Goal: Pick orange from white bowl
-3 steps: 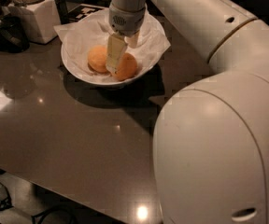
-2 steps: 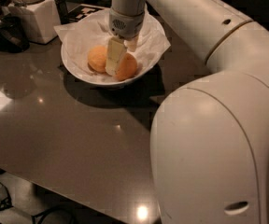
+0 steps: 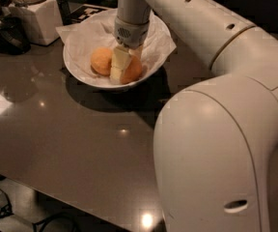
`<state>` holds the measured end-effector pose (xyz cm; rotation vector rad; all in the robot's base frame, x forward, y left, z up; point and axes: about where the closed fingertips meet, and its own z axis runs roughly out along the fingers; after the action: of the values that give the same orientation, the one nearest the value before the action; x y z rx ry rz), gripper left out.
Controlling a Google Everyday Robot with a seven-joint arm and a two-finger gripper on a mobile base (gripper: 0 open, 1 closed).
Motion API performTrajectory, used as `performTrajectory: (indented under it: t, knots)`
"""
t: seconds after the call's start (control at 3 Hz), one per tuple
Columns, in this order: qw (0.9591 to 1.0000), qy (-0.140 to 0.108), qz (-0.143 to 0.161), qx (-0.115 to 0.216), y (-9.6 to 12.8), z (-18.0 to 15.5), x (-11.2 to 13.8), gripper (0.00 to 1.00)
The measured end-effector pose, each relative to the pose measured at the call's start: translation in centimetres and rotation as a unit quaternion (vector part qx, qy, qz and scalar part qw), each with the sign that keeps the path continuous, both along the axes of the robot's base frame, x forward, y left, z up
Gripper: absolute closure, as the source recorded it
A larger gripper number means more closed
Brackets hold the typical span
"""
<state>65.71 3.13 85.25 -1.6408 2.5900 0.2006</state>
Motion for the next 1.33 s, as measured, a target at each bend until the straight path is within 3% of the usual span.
performTrajectory:
  t: [0.33,1.0,1.33]
  knots:
    - [1.0000,0.000,0.000,0.000,0.02,-0.01,0.00,0.41]
    - [1.0000,0.000,0.000,0.000,0.02,-0.01,0.00,0.88]
    - [1.0000,0.000,0.000,0.000,0.03,0.13,0.01,1.00]
